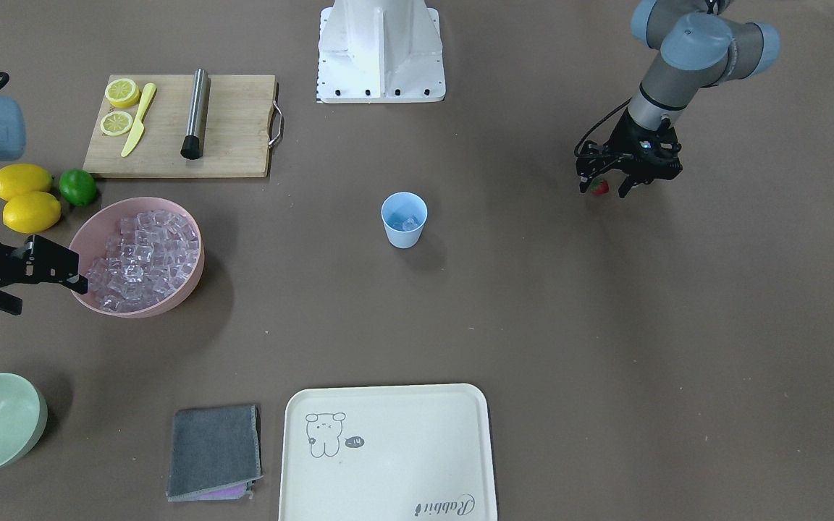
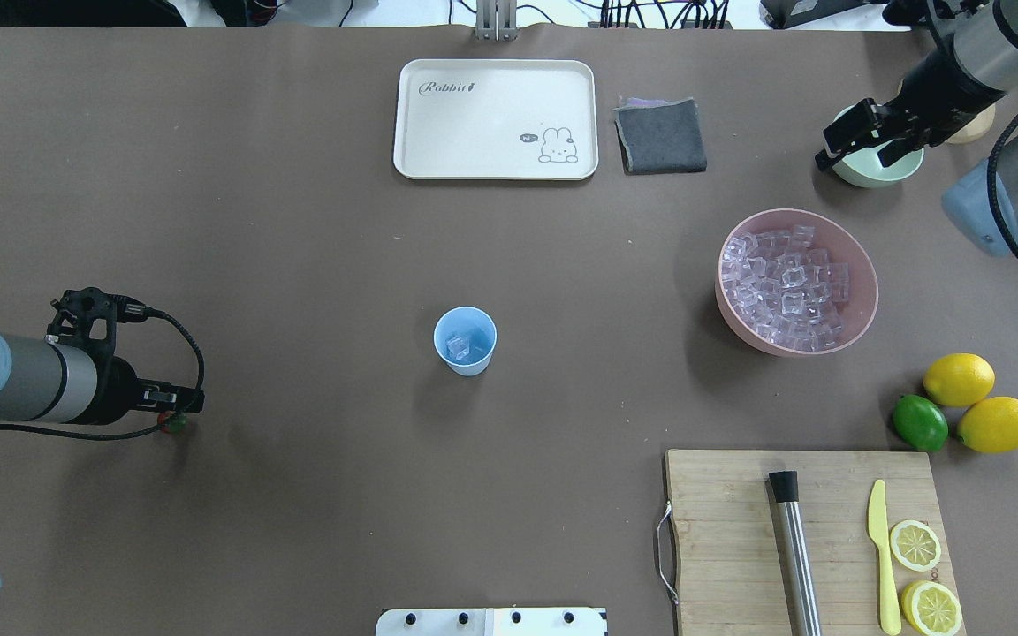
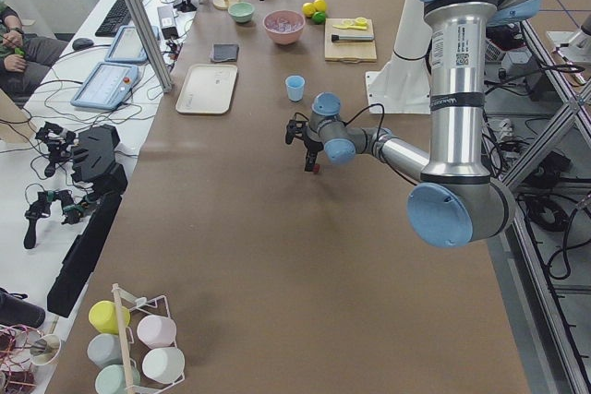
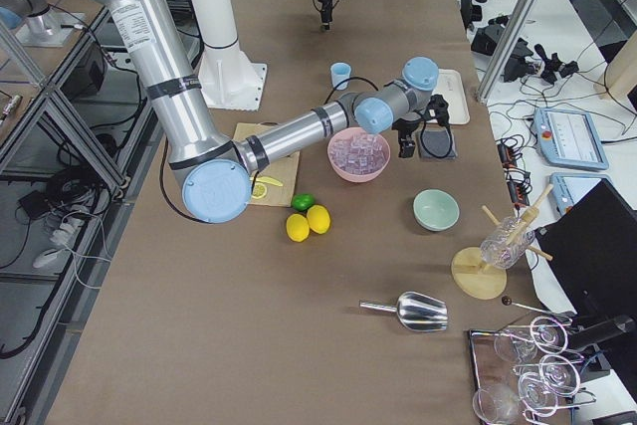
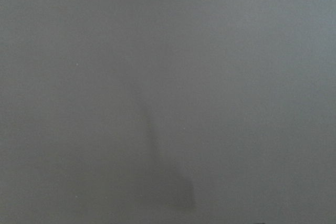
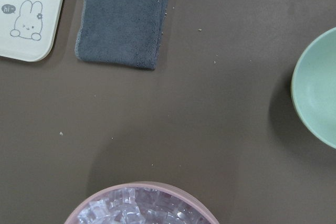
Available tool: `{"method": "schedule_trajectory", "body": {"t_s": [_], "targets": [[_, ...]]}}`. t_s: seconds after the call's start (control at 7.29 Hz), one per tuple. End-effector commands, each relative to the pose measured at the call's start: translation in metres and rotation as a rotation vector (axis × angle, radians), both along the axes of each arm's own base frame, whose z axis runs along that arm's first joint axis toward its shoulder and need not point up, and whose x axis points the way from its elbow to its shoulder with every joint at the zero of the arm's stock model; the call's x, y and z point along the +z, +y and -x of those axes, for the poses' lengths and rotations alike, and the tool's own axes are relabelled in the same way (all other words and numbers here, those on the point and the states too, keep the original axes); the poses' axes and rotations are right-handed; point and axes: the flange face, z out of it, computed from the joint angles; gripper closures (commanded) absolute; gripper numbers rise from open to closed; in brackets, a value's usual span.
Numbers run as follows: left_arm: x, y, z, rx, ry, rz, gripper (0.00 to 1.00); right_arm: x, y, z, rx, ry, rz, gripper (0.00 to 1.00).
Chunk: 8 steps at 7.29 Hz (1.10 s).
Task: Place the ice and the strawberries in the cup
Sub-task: 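Lower the left gripper onto the red strawberry and grasp it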
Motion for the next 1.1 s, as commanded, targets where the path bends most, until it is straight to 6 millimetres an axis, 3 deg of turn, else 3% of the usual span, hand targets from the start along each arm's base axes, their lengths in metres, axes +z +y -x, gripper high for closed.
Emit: {"method": "schedule_trajectory", "body": {"t_s": [0.0,0.14,0.27,0.41,0.55,0.82,0.96], "targets": [[0.006,0.002,-0.002,0.002,-0.013,0.001,0.57,0.001,0.000,0.000,0.001,0.001,0.002,0.01],[0.008,0.002,0.000,0.003,-0.017,0.001,0.67,0.000,0.000,0.000,0.002,0.000,0.002,0.01],[0.011,0.002,0.002,0.002,-0.021,0.002,0.71,0.000,0.000,0.000,0.003,0.000,0.005,0.01],[0.010,0.001,0.003,-0.001,-0.020,0.001,0.82,0.000,0.000,0.000,0.004,0.000,0.006,0.01],[0.007,-0.001,0.007,-0.003,-0.014,0.001,1.00,0.000,-0.001,-0.002,0.007,0.004,0.014,0.01],[0.002,-0.001,0.009,-0.001,-0.003,-0.002,1.00,0.000,-0.002,-0.004,0.012,0.007,0.021,0.01],[0.001,-0.003,0.010,-0.007,-0.004,-0.003,0.26,0.000,-0.003,-0.004,0.012,0.007,0.023,0.01]]}}
